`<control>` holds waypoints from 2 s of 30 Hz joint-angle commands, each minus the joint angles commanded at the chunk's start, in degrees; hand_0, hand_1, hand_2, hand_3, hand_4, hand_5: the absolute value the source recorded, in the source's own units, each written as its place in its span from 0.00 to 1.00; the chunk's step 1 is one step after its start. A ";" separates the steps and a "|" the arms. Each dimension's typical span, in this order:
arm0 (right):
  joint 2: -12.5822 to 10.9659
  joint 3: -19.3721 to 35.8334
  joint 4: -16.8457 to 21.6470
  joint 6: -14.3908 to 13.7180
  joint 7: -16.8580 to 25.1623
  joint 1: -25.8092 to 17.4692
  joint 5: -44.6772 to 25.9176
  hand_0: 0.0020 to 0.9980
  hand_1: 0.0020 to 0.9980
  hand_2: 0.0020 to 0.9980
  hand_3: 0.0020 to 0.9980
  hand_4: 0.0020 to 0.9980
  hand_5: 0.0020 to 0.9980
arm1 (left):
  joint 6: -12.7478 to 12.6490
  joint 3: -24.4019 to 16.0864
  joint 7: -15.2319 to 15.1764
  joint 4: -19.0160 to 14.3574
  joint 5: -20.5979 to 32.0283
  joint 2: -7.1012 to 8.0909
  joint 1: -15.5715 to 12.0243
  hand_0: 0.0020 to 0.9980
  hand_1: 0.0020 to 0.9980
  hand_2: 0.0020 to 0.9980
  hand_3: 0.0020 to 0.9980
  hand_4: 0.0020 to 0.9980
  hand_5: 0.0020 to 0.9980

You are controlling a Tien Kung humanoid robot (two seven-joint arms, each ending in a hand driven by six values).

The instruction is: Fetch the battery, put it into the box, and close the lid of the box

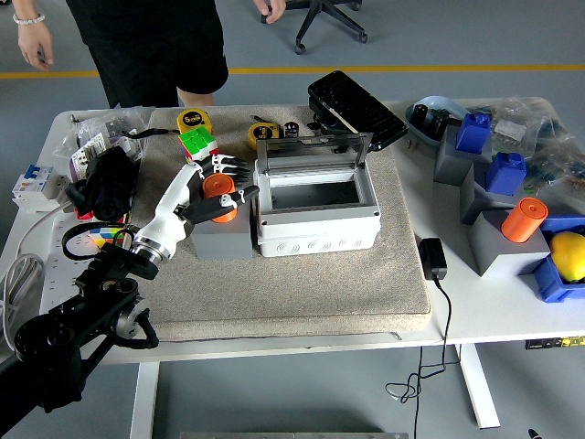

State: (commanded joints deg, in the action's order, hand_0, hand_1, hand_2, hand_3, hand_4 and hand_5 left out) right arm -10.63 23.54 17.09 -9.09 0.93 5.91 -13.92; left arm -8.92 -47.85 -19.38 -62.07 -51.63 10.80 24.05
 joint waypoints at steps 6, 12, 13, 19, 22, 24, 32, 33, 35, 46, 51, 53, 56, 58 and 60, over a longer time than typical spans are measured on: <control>-0.12 0.21 0.02 -0.11 0.16 0.10 0.12 0.72 0.66 0.65 0.60 1.00 0.61 | -0.12 1.08 -0.33 0.82 1.90 -0.21 0.81 0.48 0.50 0.55 0.56 1.00 0.01; -0.12 0.42 0.05 -0.27 0.29 0.20 0.28 0.72 0.66 0.65 0.60 1.00 0.61 | -0.19 1.18 -0.21 1.18 2.85 -0.24 0.95 0.48 0.48 0.53 0.55 1.00 0.00; -0.11 0.42 0.03 -0.27 0.28 0.22 0.24 0.72 0.66 0.65 0.60 1.00 0.61 | -0.26 1.26 -0.18 1.29 2.97 -0.26 1.04 0.48 0.48 0.53 0.55 1.00 0.00; -0.19 0.63 0.03 -0.28 0.27 0.33 0.25 0.72 0.66 0.65 0.60 1.00 0.61 | -0.28 1.00 0.13 1.44 3.55 -0.30 1.19 0.47 0.47 0.52 0.55 0.99 0.00; -0.20 0.52 0.01 -0.25 0.25 0.36 0.21 0.72 0.66 0.65 0.60 1.00 0.61 | -0.17 1.10 0.27 1.66 4.25 -0.34 1.28 0.47 0.47 0.52 0.55 0.99 0.00; -0.20 0.57 0.04 -0.30 0.30 0.41 0.27 0.72 0.66 0.65 0.60 1.00 0.61 | -0.15 0.10 0.19 1.56 4.00 -0.50 0.88 0.49 0.47 0.52 0.56 0.99 0.00; -0.19 0.43 -0.01 -0.19 0.20 0.38 0.15 0.72 0.66 0.65 0.59 1.00 0.61 | 0.10 -0.52 0.65 1.72 4.23 -0.43 1.06 0.50 0.48 0.52 0.56 0.99 0.00; -0.18 0.37 -0.04 -0.18 0.16 0.38 0.10 0.72 0.66 0.65 0.59 1.00 0.61 | 0.13 -0.36 0.76 1.76 4.20 -0.48 1.09 0.50 0.48 0.52 0.56 0.99 0.00; -0.18 0.51 -0.01 -0.23 0.18 0.42 0.20 0.72 0.66 0.65 0.59 1.00 0.61 | 0.26 0.35 1.04 1.90 4.30 -0.51 1.24 0.50 0.48 0.52 0.56 0.99 0.00; -0.18 0.42 -0.02 -0.31 0.19 0.47 0.20 0.72 0.66 0.65 0.59 1.00 0.61 | 0.53 1.52 1.51 2.41 5.09 -0.58 1.74 0.43 0.43 0.49 0.53 1.00 0.00; -0.19 0.49 -0.02 -0.34 0.20 0.53 0.22 0.72 0.66 0.65 0.59 1.00 0.61 | 0.67 2.06 1.68 2.97 5.44 -0.65 2.04 0.37 0.36 0.38 0.41 0.96 0.00; -0.18 0.57 0.01 -0.37 0.25 0.55 0.32 0.72 0.66 0.65 0.59 1.00 0.61 | 0.68 2.12 1.70 3.07 5.50 -0.67 2.07 0.37 0.36 0.38 0.41 0.96 0.00; -0.19 0.57 0.02 -0.42 0.30 0.54 0.35 0.72 0.66 0.65 0.59 1.00 0.61 | 0.73 2.25 1.74 3.18 5.50 -0.74 2.19 0.32 0.30 0.28 0.27 0.76 0.00; -0.18 0.51 0.00 -0.44 0.32 0.52 0.30 0.72 0.66 0.65 0.59 1.00 0.61 | 0.86 2.32 1.87 3.38 5.61 -0.84 2.31 0.32 0.30 0.28 0.27 0.76 0.00; -0.18 0.47 0.00 -0.45 0.35 0.53 0.31 0.72 0.66 0.65 0.59 1.00 0.61 | 0.96 2.32 1.99 3.53 5.58 -0.93 2.44 0.26 0.23 0.23 0.20 0.57 0.00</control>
State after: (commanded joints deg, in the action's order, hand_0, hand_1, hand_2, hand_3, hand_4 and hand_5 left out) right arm -10.81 24.01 17.09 -9.54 1.28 6.44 -13.61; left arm -7.96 -45.54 -17.39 -58.53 -46.05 9.87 26.48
